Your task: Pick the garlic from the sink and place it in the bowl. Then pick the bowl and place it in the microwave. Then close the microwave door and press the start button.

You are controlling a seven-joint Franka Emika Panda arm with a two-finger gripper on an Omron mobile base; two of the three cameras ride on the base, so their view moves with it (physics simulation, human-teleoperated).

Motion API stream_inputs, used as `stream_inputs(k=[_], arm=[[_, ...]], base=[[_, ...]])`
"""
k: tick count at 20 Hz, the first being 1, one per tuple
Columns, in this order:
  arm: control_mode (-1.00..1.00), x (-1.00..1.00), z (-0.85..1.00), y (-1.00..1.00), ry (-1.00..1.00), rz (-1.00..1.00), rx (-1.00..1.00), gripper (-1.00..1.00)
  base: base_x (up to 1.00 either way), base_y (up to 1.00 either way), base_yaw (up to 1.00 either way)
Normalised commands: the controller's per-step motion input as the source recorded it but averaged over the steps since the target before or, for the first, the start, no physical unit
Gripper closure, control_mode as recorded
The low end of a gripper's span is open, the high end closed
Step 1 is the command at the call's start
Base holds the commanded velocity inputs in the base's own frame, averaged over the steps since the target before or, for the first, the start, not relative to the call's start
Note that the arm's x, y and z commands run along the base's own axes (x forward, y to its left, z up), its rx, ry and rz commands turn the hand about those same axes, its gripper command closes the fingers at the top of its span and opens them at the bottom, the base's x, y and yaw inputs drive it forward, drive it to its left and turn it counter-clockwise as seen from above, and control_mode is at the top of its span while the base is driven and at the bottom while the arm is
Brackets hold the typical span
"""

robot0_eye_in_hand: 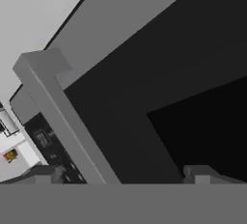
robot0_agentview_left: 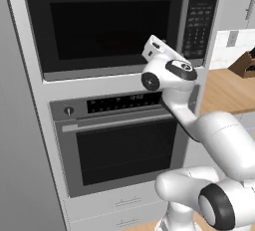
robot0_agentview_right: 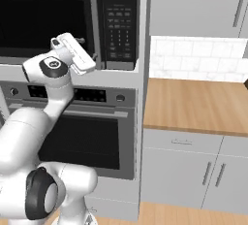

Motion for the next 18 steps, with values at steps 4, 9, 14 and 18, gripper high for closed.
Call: stream_inputs(k=[4,9,14,18], arm=[[-1.0,0.16,0.0,0.0,0.05,0.02,0.01,-1.0],[-1.0,-0.02,0.02,0.0,0.12,0.0,0.05,-1.0],[-1.0,-0.89,0.34,0.0,0.03,0.1,0.23,-1.0],[-1.0,-1.0,0.14,-0.08,0.0,0.16,0.4,-1.0]], base=[[0.0,0.0,0.0],[0.0,0.0,0.0],[0.0,0.0,0.0],[0.0,0.0,0.0]])
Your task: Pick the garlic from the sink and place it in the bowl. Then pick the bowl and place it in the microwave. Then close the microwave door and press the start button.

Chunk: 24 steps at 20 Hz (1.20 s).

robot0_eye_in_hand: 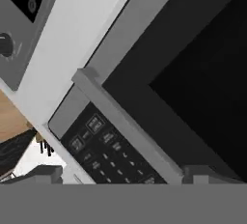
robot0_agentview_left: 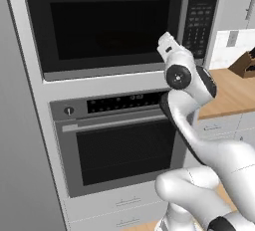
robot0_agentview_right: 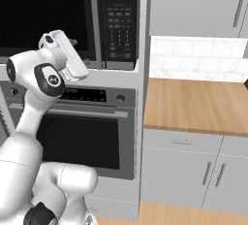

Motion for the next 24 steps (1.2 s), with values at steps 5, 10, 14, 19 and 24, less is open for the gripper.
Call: stream_inputs(k=[5,10,14,19,24], arm=[[-1.0,-0.87,0.0,-0.67,0.0,0.2,0.64,-1.0],[-1.0,-0.02,0.01,-0.42,-0.03,0.27,0.49,1.0],[-1.0,0.0,-0.03,-0.19,-0.04,0.28,0.43,1.0],[-1.0,0.0,-0.09,0.02,-0.06,0.2,0.3,1.0],[-1.0,0.27,-0.15,0.15,-0.02,0.08,0.22,1.0]], base=[[0.0,0.0,0.0],[0.0,0.0,0.0],[0.0,0.0,0.0],[0.0,0.0,0.0],[0.0,0.0,0.0]])
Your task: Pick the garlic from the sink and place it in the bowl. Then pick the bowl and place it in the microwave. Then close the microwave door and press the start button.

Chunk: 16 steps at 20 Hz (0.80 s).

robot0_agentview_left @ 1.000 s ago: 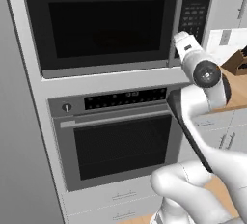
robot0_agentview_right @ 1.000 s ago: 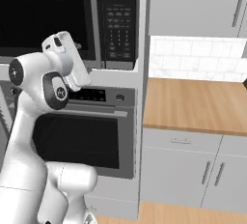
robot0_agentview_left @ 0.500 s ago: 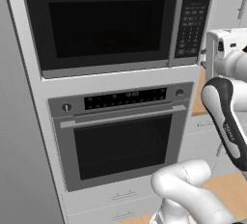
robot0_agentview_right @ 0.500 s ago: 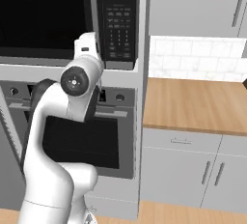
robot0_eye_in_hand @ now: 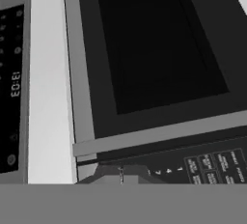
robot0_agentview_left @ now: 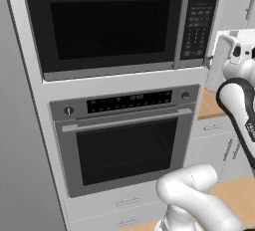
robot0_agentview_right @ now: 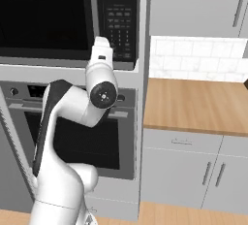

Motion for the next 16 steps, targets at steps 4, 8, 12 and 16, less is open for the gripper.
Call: stream_inputs(k=[4,8,12,16], arm=[[-1.0,0.45,-0.01,0.05,-0.07,0.02,0.18,1.0],[-1.0,0.36,-0.03,0.0,-0.1,0.0,0.08,1.0],[-1.0,0.41,-0.11,0.0,-0.08,0.0,0.03,1.0],[-1.0,0.39,-0.03,-0.01,-0.08,0.0,0.01,1.0]], base=[[0.0,0.0,0.0],[0.0,0.0,0.0],[0.0,0.0,0.0],[0.0,0.0,0.0]])
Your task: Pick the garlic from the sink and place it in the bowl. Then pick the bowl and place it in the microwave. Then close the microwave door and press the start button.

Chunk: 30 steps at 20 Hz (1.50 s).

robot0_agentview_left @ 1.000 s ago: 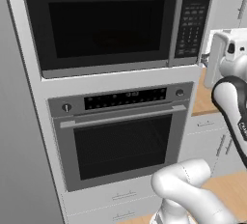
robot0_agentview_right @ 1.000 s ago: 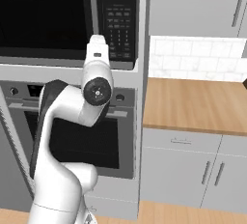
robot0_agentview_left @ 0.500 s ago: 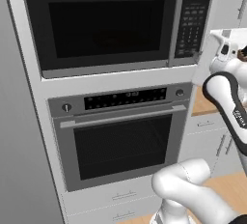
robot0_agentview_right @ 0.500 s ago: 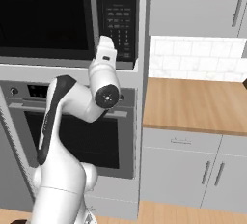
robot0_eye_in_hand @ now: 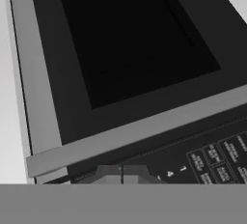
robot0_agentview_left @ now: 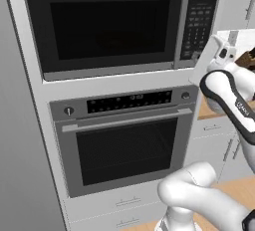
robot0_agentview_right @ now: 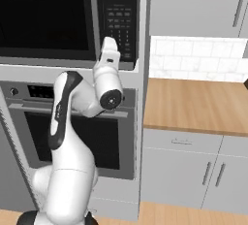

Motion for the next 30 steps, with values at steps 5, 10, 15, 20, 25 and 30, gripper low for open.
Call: stream_inputs(k=[5,10,15,20,25,30], arm=[[-1.0,0.28,-0.07,-0.19,-0.11,0.0,0.02,1.0],[-1.0,0.47,-0.27,-0.05,-0.07,0.0,0.0,1.0],[-1.0,0.55,-0.1,0.0,-0.03,-0.02,0.0,1.0],[-1.0,0.52,-0.17,-0.02,0.0,-0.05,0.0,1.0],[-1.0,0.16,0.02,-0.08,0.0,-0.07,0.0,1.0],[-1.0,-0.92,0.53,-0.5,-0.05,-0.01,0.0,1.0]], base=[[0.0,0.0,0.0],[0.0,0.0,0.0],[0.0,0.0,0.0],[0.0,0.0,0.0],[0.0,0.0,0.0],[0.0,0.0,0.0]])
